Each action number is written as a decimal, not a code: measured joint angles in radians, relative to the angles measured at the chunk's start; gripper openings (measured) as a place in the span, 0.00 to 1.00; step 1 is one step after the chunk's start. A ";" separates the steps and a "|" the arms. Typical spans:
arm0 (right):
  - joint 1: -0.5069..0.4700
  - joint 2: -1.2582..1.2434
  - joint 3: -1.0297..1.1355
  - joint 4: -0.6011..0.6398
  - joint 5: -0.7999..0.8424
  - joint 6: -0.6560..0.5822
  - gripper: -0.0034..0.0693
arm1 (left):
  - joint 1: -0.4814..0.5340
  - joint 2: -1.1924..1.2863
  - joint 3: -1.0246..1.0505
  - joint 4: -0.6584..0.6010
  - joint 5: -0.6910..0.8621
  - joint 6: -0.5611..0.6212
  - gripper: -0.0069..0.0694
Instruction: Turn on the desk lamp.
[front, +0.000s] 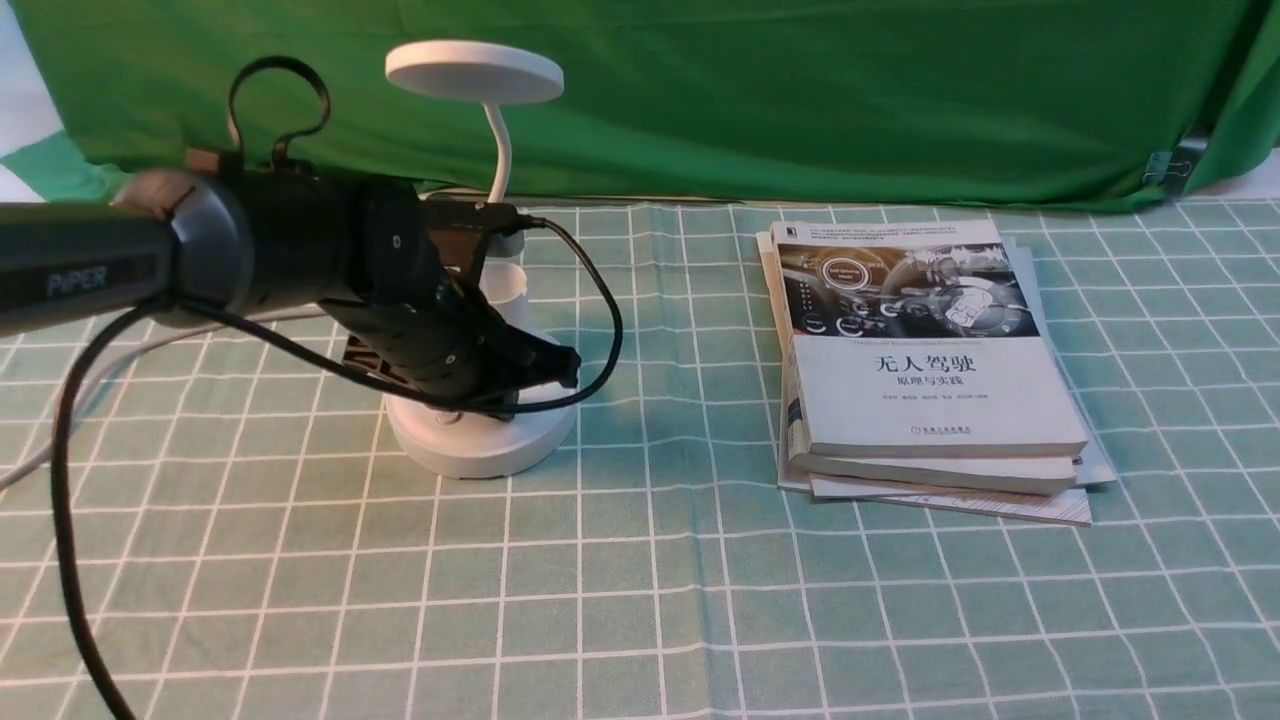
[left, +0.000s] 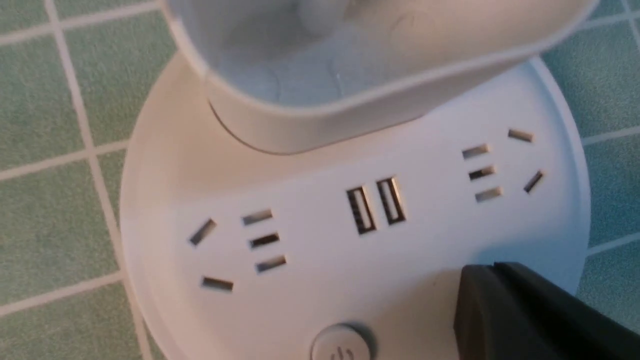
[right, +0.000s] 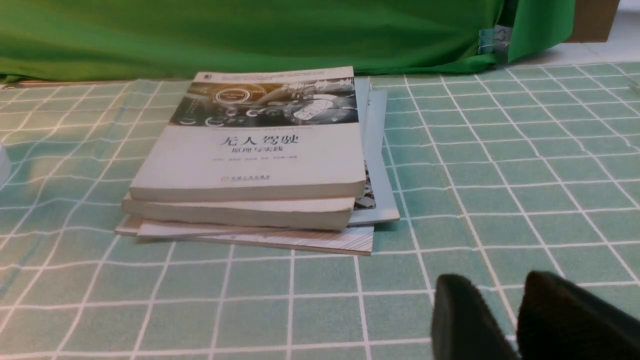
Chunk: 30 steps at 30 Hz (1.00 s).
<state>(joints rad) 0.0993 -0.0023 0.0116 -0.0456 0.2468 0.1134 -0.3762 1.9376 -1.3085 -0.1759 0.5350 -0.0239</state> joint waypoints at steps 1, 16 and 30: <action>0.000 0.000 0.000 0.000 0.001 0.000 0.38 | 0.000 0.005 -0.003 0.000 0.001 0.000 0.12; 0.000 0.000 0.000 0.000 0.001 0.000 0.38 | -0.004 0.057 -0.036 0.011 -0.008 0.001 0.12; 0.000 0.000 0.000 0.000 0.001 0.000 0.38 | -0.008 -0.110 -0.018 -0.017 0.117 0.001 0.12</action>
<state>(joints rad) 0.0993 -0.0023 0.0116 -0.0456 0.2480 0.1134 -0.3839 1.8277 -1.3266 -0.1925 0.6520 -0.0231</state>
